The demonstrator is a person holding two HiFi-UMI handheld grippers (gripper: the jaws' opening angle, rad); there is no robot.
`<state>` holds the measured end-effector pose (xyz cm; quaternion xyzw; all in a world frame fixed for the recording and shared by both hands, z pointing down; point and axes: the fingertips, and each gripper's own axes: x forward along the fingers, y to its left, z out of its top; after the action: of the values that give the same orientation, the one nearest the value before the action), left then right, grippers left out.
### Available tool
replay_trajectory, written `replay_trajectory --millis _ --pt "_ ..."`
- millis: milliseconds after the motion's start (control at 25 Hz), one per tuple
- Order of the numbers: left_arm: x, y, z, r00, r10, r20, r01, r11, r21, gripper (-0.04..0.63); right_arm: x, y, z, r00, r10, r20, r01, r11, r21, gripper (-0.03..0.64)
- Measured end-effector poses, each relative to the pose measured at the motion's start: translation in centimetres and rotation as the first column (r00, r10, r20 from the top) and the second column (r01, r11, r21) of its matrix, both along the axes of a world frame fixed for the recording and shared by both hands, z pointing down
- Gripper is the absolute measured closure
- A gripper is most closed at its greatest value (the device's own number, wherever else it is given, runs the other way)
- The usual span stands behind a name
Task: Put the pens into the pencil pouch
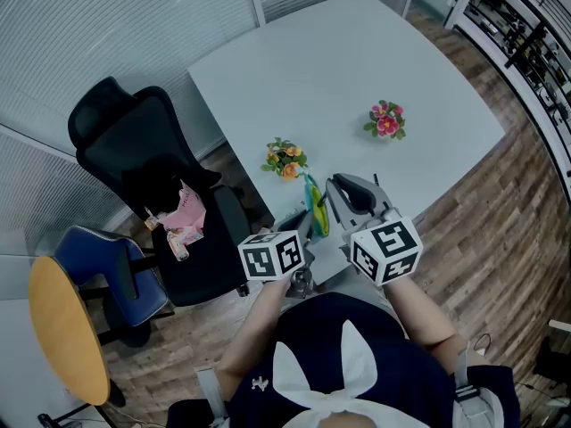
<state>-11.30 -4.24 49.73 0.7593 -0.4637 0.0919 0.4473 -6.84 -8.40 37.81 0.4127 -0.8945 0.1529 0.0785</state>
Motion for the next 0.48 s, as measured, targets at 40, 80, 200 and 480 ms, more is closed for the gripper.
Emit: replay_trajectory --millis 40,80,200,480 --pt "0.0 0.0 0.0 1.0 0.0 0.0 0.0 1.0 0.001 0.566 0.0 0.0 0.2 1.0 -0.002 -0.004 0.002 1.0 -0.003 0.565" --pt "0.0 -0.1 -0.1 1.0 -0.001 -0.001 0.001 1.0 0.002 0.566 0.0 0.1 0.3 1.0 -0.004 -0.008 0.004 1.0 -0.006 0.565" --pt "0.1 -0.1 -0.2 1.0 -0.001 -0.003 0.001 1.0 0.003 0.566 -0.1 0.4 0.8 1.0 -0.013 -0.021 0.012 1.0 -0.016 0.565" --pt "0.2 -0.1 0.0 1.0 0.0 -0.002 0.0 1.0 0.003 0.566 -0.3 0.8 2.1 0.999 -0.026 -0.029 0.024 0.999 -0.044 0.565"
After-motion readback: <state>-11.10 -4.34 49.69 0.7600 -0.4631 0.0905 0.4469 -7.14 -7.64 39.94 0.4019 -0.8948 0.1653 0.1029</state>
